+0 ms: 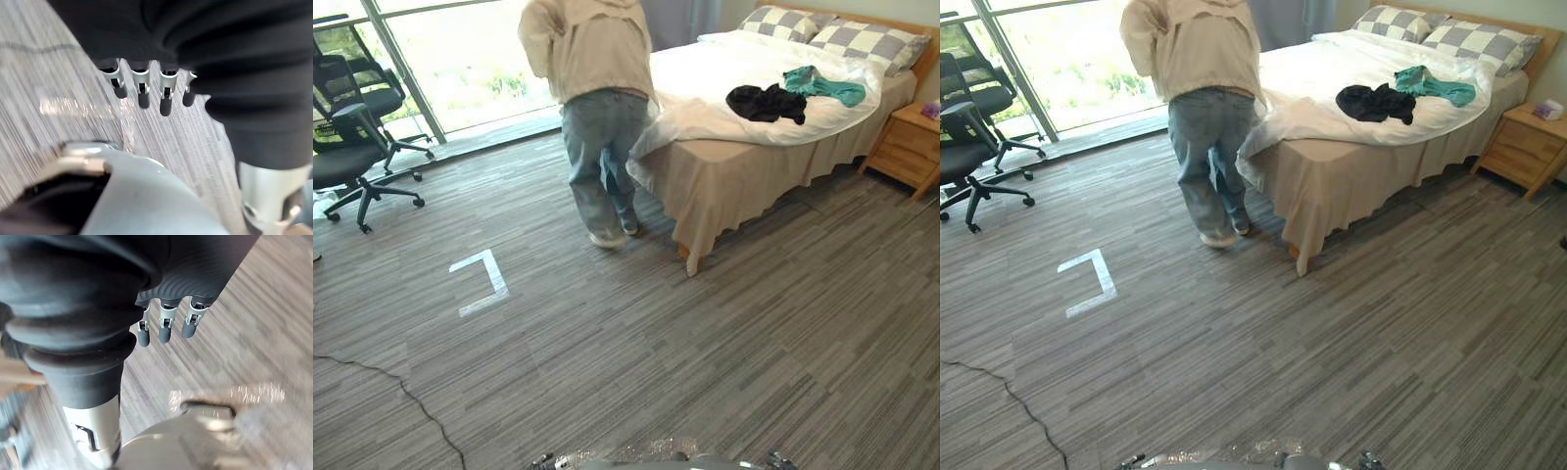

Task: Tidy the bed and pick cloth on bed and put in laundry

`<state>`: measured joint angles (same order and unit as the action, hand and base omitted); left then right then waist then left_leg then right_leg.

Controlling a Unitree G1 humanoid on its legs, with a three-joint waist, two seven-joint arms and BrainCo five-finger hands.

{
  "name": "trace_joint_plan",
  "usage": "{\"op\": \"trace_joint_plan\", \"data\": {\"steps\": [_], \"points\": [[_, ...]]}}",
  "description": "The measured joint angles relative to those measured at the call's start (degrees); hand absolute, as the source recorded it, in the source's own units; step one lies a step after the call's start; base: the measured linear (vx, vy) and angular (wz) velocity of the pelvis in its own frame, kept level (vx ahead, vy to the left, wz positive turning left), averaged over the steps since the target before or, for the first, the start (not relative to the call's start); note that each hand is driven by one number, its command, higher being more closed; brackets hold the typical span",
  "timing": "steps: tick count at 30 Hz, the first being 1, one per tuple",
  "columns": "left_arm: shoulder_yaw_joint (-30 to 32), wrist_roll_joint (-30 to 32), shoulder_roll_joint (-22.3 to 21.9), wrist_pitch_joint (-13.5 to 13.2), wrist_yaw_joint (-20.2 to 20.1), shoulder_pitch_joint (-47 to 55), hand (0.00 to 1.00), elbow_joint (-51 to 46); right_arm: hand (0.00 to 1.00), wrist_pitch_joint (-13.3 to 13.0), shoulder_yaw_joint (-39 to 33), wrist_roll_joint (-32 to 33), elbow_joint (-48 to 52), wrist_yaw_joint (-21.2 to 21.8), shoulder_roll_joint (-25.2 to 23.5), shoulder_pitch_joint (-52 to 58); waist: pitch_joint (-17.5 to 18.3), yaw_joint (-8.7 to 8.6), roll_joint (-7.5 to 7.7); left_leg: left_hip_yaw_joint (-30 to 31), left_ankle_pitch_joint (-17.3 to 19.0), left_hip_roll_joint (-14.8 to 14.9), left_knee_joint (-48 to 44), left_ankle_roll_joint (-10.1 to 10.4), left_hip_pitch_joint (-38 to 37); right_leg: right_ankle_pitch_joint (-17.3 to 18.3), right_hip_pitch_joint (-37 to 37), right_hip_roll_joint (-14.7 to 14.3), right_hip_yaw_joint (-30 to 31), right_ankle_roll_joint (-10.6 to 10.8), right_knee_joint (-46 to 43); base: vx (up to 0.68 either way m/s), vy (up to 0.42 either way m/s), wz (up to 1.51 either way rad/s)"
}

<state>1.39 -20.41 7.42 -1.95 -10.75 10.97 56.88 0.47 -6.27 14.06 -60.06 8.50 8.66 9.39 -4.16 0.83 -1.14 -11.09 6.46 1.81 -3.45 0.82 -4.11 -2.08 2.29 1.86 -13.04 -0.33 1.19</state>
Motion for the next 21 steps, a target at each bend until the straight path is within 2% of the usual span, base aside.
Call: {"op": "trace_joint_plan", "data": {"steps": [2, 6, 9, 12, 14, 16, 21], "points": [[1.19, 0.4, -0.86, -1.11, -0.24, 0.3, 0.0, 0.05, 0.0, -0.04, -0.86, 0.01, 0.01, 0.19, -0.26, -0.06, -0.21, -0.27, -0.03, -0.16, -0.68, -0.42, 2.18, -0.37, -2.64, -0.69, 2.5, -0.02, -0.28, -0.03, 1.98, 0.09, 0.053, 0.02], [1.26, 1.0, -1.21, -1.04, 1.08, -0.19, 0.0, -0.02, 0.0, 0.01, -0.96, -0.04, 0.03, 0.28, -0.73, -0.73, -0.13, -0.15, 0.27, -0.23, -0.78, -0.79, 3.63, -0.45, -4.76, -1.02, 4.81, -0.13, -0.74, 0.47, 4.36, 0.1, 0.041, 0.01], [1.26, 3.1, -1.12, 0.78, 1.6, -1.48, 0.0, -0.09, 0.0, 0.12, -1.04, -0.05, 0.05, 0.4, -1.13, -2.09, -0.24, -0.17, 0.2, -0.44, -0.83, -0.88, 4.02, -0.5, -5.2, -1.05, 4.62, -0.12, -0.88, 0.57, 4.42, 0.08, 0.026, -0.02], [1.27, 4.52, -0.8, 5.22, 2.53, -3.26, 0.0, -0.08, 0.0, 0.11, -1.3, -0.07, 0.09, 0.44, -2.01, -3.34, -0.7, -0.15, 0.51, -0.46, -0.82, -0.88, 4.84, -0.46, -6.57, -0.58, 5.71, -0.15, -1.07, 1.34, 4.45, 0.0, 0.0, 0.0], [1.21, 5.53, -1.01, 6.86, 3.51, -3.99, 0.0, -0.07, 0.0, 0.06, -2.24, -0.06, 0.11, 0.41, -2.63, -4.11, -0.8, -0.21, 0.67, -0.52, -0.81, -0.93, 5.11, -0.44, -6.62, -0.57, 5.63, -0.14, -1.06, 1.57, 4.45, 0.0, 0.0, 0.0], [0.9, 7.02, -1.29, 8.0, 4.79, -5.01, 0.0, -0.05, 0.0, 0.05, -2.23, -0.12, 0.11, 0.4, -2.94, -4.87, -1.41, -0.25, 0.8, -0.59, -0.81, -0.91, 5.13, -0.43, -6.68, -0.75, 5.62, -0.12, -1.03, 2.32, 4.45, 0.0, 0.0, 0.0], [0.78, 10.48, -1.61, 9.49, 9.3, -5.96, 0.0, 0.0, 0.0, 0.01, -2.39, -0.2, 0.12, -0.01, -3.7, -5.5, -1.64, -0.36, 1.03, -1.06, -0.62, -0.95, 5.13, -0.14, -6.87, -0.74, 5.66, -0.06, -0.84, 2.35, 4.45, -0.05, -0.012, -0.04]]}}
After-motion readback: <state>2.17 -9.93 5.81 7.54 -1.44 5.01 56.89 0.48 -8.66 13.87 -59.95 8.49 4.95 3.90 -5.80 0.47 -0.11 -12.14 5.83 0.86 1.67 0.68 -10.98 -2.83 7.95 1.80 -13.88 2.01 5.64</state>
